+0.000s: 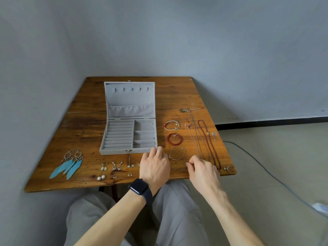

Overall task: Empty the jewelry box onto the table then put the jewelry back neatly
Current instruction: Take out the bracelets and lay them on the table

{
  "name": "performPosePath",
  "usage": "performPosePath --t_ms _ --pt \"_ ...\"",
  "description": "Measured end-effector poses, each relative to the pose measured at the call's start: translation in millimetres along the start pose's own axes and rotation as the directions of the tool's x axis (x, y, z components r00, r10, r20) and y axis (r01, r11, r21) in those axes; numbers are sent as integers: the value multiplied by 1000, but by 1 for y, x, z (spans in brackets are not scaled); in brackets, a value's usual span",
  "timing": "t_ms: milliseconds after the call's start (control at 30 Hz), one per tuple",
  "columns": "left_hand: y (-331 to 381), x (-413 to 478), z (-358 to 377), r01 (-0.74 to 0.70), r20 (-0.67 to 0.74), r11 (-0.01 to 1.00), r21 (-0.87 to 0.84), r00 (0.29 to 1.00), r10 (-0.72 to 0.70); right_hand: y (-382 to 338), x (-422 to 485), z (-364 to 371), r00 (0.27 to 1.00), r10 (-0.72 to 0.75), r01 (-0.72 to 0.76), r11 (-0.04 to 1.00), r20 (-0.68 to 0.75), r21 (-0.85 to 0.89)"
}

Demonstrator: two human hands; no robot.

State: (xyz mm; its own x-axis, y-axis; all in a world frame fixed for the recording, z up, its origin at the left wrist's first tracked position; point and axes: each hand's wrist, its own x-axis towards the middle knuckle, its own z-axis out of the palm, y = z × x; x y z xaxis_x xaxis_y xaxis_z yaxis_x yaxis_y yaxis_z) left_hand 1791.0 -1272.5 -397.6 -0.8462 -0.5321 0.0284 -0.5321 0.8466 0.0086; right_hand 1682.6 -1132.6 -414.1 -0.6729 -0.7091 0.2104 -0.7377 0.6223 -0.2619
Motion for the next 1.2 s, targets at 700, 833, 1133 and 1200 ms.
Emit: performPosePath --t_ms 700,833,1133,1200 --pt "-21 -22 11 -286 -85 958 30 954 288 -2 -50 15 997 -48 54 993 -67 102" --pt "-24 -25 12 -293 -79 955 40 952 295 -3 -53 11 996 -51 60 991 -72 119" --pt "-62 -42 -8 -144 -196 988 -56 972 130 -33 -25 -8 976 -183 202 964 -120 172" --pt "-81 -50 -12 -90 -223 991 -96 973 67 -53 -15 -7 973 -220 230 952 -73 202"
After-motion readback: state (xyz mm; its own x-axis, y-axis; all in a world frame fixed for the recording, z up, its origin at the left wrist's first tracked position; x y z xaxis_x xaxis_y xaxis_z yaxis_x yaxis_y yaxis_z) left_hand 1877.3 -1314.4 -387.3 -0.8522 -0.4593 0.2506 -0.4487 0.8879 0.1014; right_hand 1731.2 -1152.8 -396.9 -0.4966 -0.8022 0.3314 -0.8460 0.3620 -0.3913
